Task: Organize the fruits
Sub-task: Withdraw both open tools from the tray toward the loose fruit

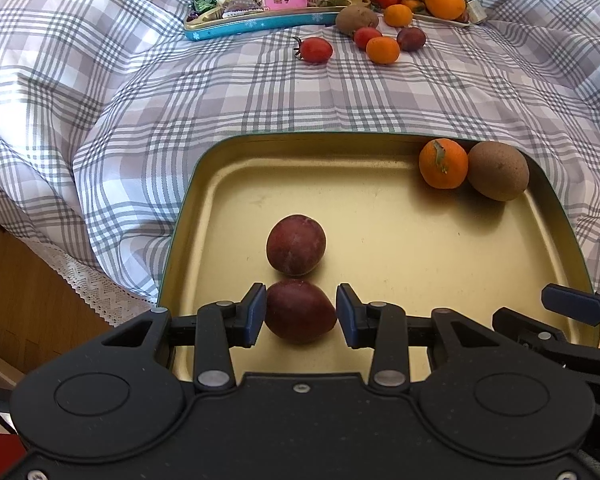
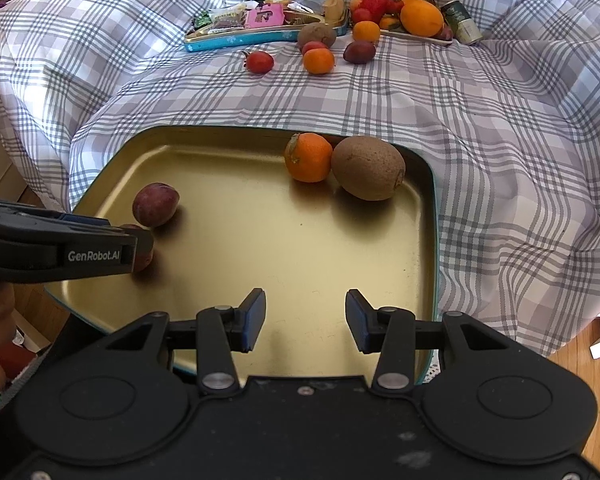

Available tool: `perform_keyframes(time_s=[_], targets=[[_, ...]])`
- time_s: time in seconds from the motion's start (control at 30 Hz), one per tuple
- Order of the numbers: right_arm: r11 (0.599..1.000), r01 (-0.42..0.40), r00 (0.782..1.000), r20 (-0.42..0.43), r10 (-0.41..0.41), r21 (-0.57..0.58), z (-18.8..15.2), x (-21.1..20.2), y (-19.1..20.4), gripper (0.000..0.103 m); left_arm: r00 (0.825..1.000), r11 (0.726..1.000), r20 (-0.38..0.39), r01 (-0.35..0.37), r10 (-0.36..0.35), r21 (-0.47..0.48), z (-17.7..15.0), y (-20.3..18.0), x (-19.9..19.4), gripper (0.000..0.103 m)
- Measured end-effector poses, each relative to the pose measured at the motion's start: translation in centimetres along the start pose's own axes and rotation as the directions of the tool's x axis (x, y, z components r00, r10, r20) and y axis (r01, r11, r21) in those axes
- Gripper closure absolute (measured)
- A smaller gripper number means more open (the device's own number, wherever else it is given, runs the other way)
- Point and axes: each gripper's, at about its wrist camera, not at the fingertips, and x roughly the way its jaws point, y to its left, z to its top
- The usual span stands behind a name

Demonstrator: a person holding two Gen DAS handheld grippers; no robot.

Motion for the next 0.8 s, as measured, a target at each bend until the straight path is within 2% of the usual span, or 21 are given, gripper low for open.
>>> perform_keyframes(time_s=[0.27, 0.53, 0.67, 0.8], targets=[[0.999, -0.013, 0.999, -0.041, 0.014, 0.039, 1.1, 1.0, -0.5, 0.056, 1.0, 1.0, -0.004, 0.006, -0.006, -0.015, 0.8, 0.4, 0.6, 0.056], [0.995, -0.025, 0.997, -0.065, 0.031, 0.098, 3.0, 1.9, -1.2, 0.056, 0.998, 1.0, 0.058, 0.0, -0.001, 0.027, 2.0, 0.2, 0.4, 0.056], [0.996, -0.014, 0.999, -0.043, 0.017, 0.086, 4.5, 2.0, -1.1, 0.056, 0.993, 0.999, 0.118, -0.007, 0.001, 0.05, 2.9, 0.1, 0.0, 0.056], [0.998, 0.005, 1.0, 0.01, -0.005, 0.059, 6.5, 1.8, -1.1, 0.055, 0.988, 0.999, 0.155, 0.017, -0.024, 0.047, 4.5, 0.6, -0.2, 0.056]])
